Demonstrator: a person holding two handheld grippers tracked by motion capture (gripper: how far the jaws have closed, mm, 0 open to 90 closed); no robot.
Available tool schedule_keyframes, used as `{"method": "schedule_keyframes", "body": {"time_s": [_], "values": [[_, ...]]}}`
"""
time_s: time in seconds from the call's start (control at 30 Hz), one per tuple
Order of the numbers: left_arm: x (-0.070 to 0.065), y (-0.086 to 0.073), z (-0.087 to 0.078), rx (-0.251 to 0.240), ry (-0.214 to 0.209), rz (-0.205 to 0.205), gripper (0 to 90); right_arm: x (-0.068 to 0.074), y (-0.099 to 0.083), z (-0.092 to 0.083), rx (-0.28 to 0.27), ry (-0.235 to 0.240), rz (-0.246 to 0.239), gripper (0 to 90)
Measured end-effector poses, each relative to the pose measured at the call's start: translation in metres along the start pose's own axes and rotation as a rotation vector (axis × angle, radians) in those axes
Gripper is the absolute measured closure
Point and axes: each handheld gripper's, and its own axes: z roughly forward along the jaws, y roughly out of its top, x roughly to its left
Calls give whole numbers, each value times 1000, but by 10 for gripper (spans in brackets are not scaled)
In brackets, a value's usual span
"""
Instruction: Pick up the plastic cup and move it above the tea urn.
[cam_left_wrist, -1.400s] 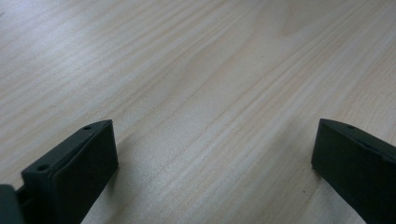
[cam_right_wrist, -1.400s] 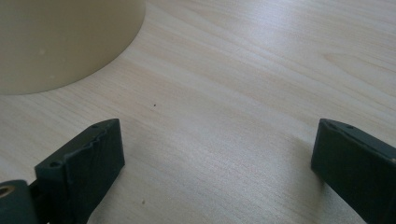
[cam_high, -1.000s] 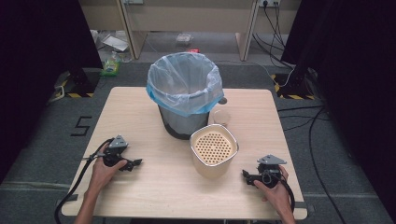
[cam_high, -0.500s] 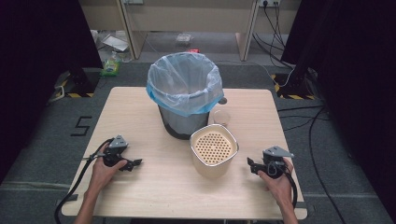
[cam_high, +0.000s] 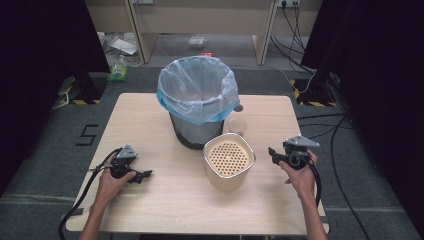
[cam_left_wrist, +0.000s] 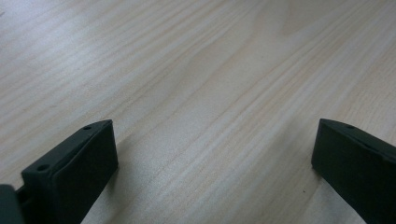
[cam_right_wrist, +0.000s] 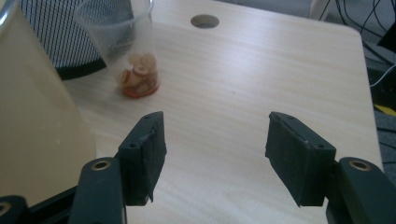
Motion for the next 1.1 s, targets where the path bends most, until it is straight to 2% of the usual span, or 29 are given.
{"method": "schedule_keyframes", "body": {"time_s": [0.2, 0.6, 0.93, 1.1], "values": [[0, 0, 0, 1, 0, 0, 0, -1, 26, 7, 5, 13, 0, 427], [0, 0, 0, 1, 0, 0, 0, 7, 66, 39, 27, 78, -9, 535], [0, 0, 0, 1, 0, 0, 0, 15, 85, 59, 47, 102, -15, 565], [0, 0, 0, 1, 0, 0, 0, 19, 92, 68, 67, 106, -36, 570]]}}
